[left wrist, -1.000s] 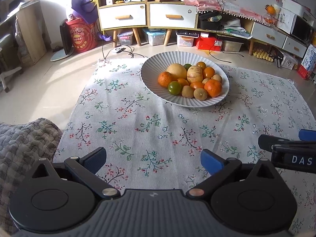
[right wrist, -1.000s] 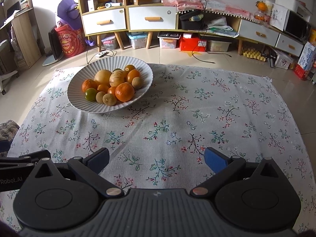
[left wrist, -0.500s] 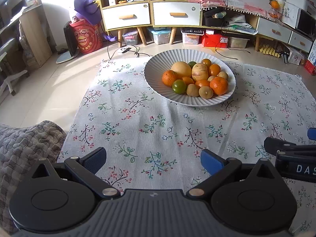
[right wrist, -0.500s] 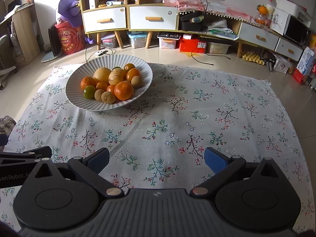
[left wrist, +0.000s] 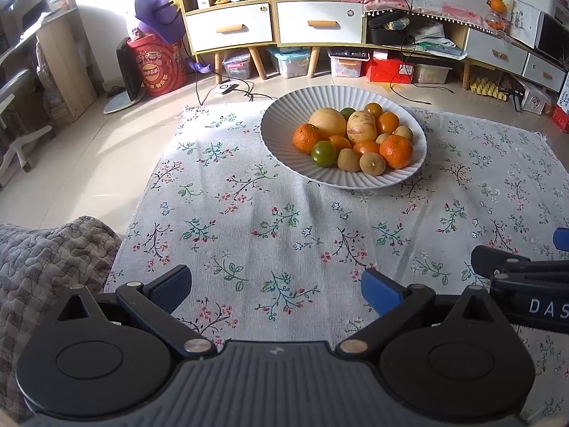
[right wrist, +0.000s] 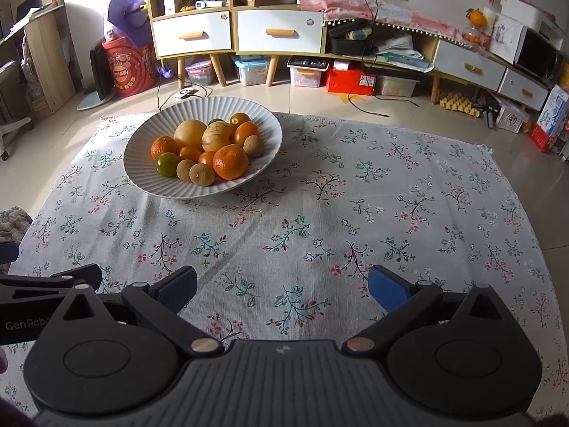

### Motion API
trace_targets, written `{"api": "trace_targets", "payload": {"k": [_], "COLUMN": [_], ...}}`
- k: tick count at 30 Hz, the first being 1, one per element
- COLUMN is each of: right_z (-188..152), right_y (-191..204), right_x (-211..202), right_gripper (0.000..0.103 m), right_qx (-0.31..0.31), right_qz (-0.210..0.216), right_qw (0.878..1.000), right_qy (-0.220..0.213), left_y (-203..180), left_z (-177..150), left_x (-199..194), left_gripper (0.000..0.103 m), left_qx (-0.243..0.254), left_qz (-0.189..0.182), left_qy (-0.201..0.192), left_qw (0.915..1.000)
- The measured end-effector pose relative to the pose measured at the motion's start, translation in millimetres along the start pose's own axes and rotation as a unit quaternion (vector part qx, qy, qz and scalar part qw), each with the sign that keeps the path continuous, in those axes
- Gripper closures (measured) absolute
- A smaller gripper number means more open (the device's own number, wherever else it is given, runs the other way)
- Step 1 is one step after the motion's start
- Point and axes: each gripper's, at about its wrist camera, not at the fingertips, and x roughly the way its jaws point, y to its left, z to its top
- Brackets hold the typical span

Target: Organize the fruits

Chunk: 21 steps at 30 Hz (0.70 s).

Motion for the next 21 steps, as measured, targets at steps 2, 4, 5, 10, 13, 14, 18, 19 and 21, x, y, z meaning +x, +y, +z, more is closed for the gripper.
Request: {"api": "trace_targets", "payload": {"k": [2,4,5,10,13,14,18,19,21], "right_z": [0.1,0.6,0.7,1.7,1.5,1.5,1.4,1.6,1.9], "right_y": [-1.0,-2.2,-2.7,-3.5,-4.2,-4.1,-6.0,-6.2,-6.4], "right_x": [-0.4,0.8,1.3,1.2,1.2,1.3,3.6,4.0,4.7], "right_gripper": [0.0,0.0,0.0,0.0,0.0,0.0,0.0,0.0,0.0], "right_qx": [0.001,0.003,0.004,0.003,0.004,0.004,0.005,0.005,0.005], "right_qz": [0.0,-0.004,-0.006,-0.009,-0.011,-0.012,-0.017,-0.017,-0.019], "right_qw": [1.0,1.0,1.0,1.0,1.0,1.0,1.0,1.0,1.0], "right_qy": [-0.001,-0.001,-0.001,-0.003,-0.004,-0.004,-0.001,-0.001,-0.001], "left_y": [0.0,-0.3,-0.2,1.2,2.2,2.3,1.0,0.5,-0.2], "left_z": [0.2,0.5,0.4,1.0,1.8,1.8,1.8,1.8,1.6], "left_x": [-0.2,-1.0,-1.8,-2.7,-3.6,-4.0,-2.8,-2.0,-0.6], "left_gripper": [0.009,0.009,0.009,0.009,0.009,0.009,0.009,0.009,0.009], "left_qx": [-0.001,0.0,-0.001,-0.003,-0.006,-0.006,-0.003,-0.002,0.0], "left_qz": [-0.001,-0.003,-0.004,-0.006,-0.009,-0.01,-0.01,-0.01,-0.013], "left_qy": [0.001,0.0,0.0,-0.001,-0.001,-0.002,-0.003,-0.002,0.001], "left_qw": [1.0,1.0,1.0,1.0,0.9999,0.9999,0.9999,0.9999,0.9999]}}
